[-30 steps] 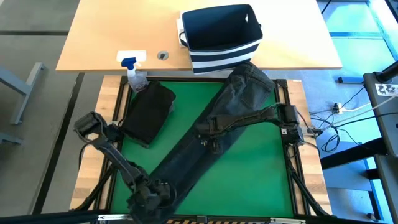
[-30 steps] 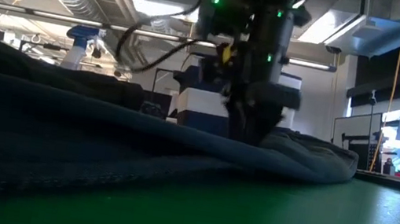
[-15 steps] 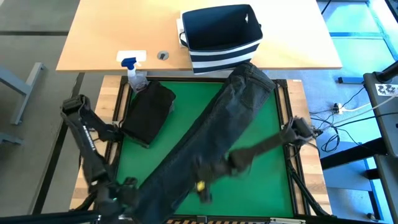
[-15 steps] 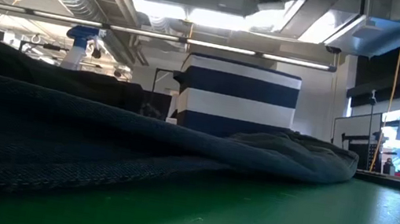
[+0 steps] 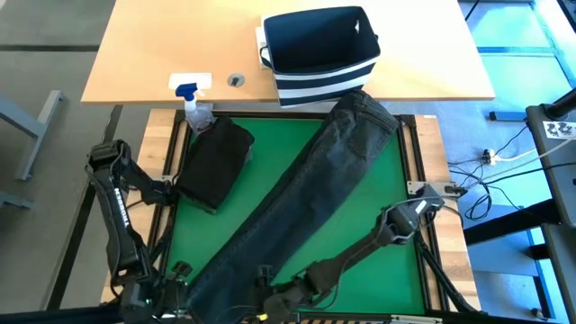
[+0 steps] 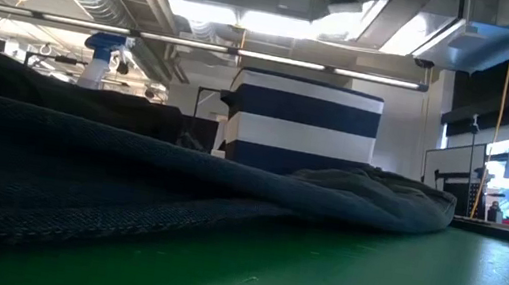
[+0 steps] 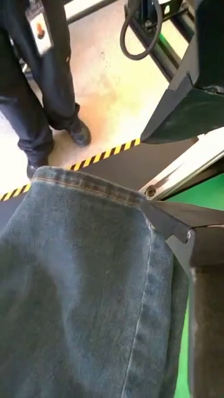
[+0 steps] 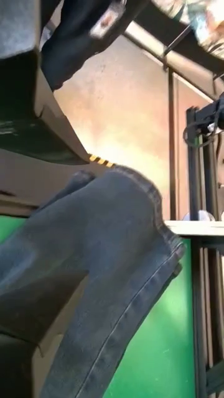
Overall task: Fold Laundry from Bin
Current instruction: Fold the blue pants
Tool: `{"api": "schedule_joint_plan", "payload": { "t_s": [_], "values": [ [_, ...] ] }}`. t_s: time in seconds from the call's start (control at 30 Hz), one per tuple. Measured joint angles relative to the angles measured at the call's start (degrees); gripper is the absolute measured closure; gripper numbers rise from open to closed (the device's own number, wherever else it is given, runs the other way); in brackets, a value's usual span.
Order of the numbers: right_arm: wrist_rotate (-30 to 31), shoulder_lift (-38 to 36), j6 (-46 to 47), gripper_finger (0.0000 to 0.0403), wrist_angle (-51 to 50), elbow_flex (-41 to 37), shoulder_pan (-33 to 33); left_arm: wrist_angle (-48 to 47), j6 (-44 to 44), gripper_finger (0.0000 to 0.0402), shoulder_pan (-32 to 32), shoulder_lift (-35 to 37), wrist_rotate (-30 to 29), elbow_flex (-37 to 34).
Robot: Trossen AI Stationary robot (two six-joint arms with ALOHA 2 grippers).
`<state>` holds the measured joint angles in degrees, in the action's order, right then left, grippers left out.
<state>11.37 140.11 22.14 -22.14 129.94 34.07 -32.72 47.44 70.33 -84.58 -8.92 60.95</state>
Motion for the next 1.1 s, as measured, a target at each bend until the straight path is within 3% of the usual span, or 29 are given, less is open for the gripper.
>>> {"api": "schedule_joint_plan", "payload": {
  "t_s": [0.13, 0.67, 0.83, 1.1],
  "values": [
    [-1.26, 4.64, -1.90, 0.0116, -0.24, 4.07, -0.42, -0.43, 0.02, 0.0247, 0.05, 0.00, -0.91, 0.00],
    [-2.83, 12.62, -10.13, 0.0122, -7.95, 4.09, -2.38, -1.23, 0.43, 0.0247, 0.19, 0.00, -1.03, 0.00],
    [-3.10, 12.62, -12.52, 0.0167, -8.76, 3.72, -2.65, -1.21, 0.42, 0.0247, 0.19, 0.00, -2.17, -0.02],
    [-3.25, 12.53, -16.65, 0.0284, -10.34, 3.72, -2.76, -1.19, 0.38, 0.0247, 0.19, 0.00, -4.85, 0.00]
  ]
}}
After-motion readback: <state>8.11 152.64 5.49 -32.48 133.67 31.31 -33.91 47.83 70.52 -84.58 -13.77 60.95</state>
